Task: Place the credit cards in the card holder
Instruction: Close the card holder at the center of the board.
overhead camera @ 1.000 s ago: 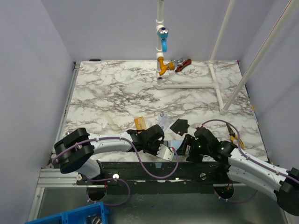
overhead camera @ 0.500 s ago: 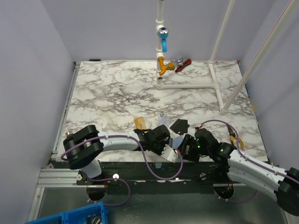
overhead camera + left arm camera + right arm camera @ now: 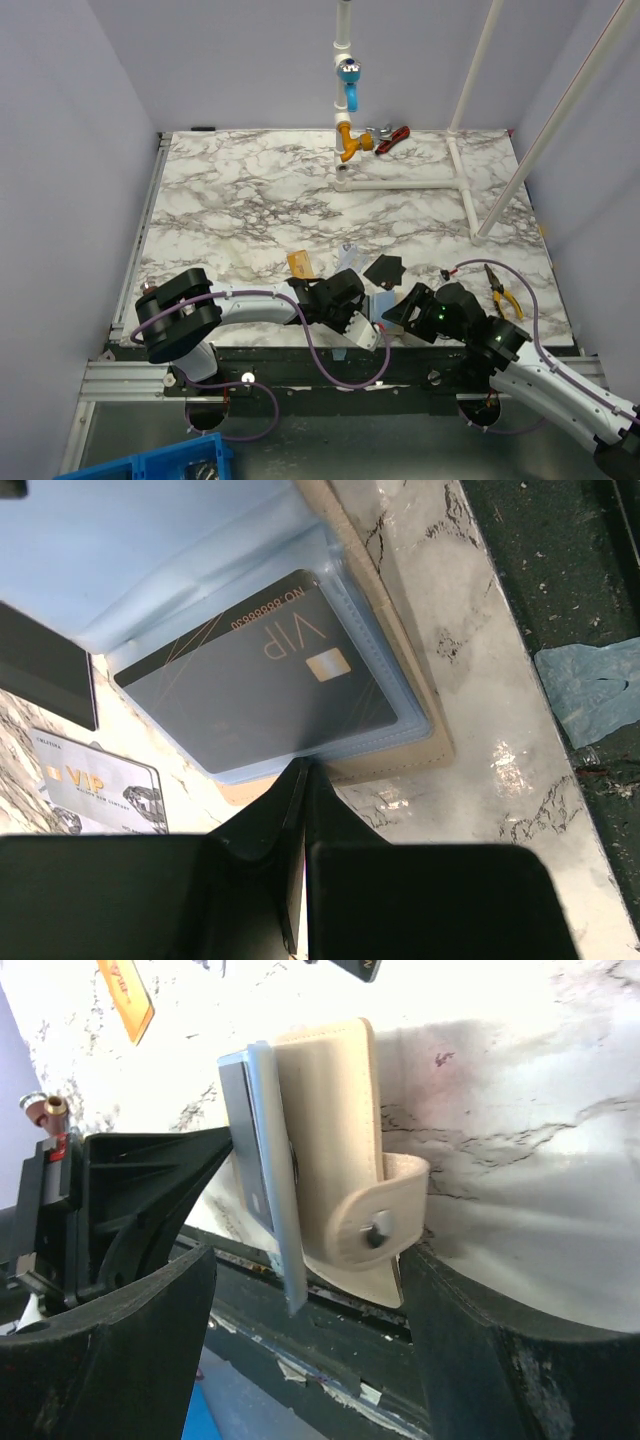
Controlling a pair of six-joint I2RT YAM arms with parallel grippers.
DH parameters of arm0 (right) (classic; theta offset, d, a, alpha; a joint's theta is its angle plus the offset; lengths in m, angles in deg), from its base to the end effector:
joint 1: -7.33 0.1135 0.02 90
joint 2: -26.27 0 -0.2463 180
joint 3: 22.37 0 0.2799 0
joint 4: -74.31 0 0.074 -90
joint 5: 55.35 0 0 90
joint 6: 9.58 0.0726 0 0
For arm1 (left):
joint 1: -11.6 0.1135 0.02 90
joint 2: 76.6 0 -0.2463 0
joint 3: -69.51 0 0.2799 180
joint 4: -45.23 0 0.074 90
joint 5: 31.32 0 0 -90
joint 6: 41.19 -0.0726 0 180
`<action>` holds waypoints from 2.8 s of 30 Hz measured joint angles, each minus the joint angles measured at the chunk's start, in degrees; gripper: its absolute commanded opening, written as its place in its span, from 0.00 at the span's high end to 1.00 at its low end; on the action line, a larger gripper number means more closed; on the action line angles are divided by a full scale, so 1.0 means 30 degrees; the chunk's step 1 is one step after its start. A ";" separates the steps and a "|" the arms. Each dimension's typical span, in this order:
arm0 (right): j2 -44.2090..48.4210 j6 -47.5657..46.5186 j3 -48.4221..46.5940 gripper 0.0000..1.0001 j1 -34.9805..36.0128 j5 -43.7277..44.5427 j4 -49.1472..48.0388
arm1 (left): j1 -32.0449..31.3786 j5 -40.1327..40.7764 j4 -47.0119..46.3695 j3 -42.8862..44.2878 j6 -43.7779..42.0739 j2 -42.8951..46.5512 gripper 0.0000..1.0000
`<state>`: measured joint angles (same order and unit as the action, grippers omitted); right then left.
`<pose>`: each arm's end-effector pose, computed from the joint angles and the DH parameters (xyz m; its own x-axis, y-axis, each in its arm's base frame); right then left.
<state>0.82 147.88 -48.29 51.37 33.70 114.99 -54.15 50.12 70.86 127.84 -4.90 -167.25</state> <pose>0.1353 0.1326 0.1270 -0.8283 0.4837 -0.2829 0.1587 0.6867 0.7095 0.1284 -0.3114 0.0866 0.5468 0.7267 -0.4158 0.8334 -0.4251 0.3531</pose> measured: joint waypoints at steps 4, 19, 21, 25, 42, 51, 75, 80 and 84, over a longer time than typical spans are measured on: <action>-0.0153 -0.0080 0.0335 0.23 0.0000 0.0510 -0.0189 | -0.0022 0.0007 0.0015 0.0000 -0.0095 0.0000 0.98; -0.2470 -0.1137 0.0627 0.53 0.0000 0.0678 -0.3344 | -0.0087 0.0124 0.0036 0.0007 -0.0313 0.0000 0.98; -0.3373 -0.1304 0.0627 0.55 0.0000 0.0670 -0.3978 | -0.0087 0.0131 0.0073 0.0036 -0.0299 0.0000 0.98; -0.5610 -0.1807 0.0546 0.62 0.0000 0.0641 -0.5115 | -0.0080 0.0102 0.0546 0.0248 -0.0087 0.0000 0.98; -0.6768 -0.4510 -0.2011 0.99 0.0000 -0.0204 -0.5829 | 0.5858 -0.5734 0.4677 0.3286 0.4677 0.3366 0.79; -0.5705 -0.6688 -0.4539 0.99 0.0000 -0.1887 -0.4386 | 0.9442 -0.9260 0.5064 0.3235 0.6368 0.4546 0.78; -0.5275 -0.6987 -0.7657 0.99 0.0000 -0.5122 -0.7803 | 1.3304 -1.6109 0.3934 0.2208 0.8109 0.5340 0.82; -0.5989 -0.6273 -0.6696 0.99 0.0015 -0.4087 -0.9530 | 1.3347 -1.7471 0.4677 0.2237 0.8072 0.6586 0.85; -0.6513 -0.5901 -0.6127 0.99 0.0015 -0.3402 -1.0222 | 1.3347 -1.8644 0.5734 0.2623 0.8240 0.6666 0.87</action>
<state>-18.72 130.18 -66.67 51.41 23.49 84.32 -14.11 -5.81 88.06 135.71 19.82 -147.25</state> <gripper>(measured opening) 0.023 0.145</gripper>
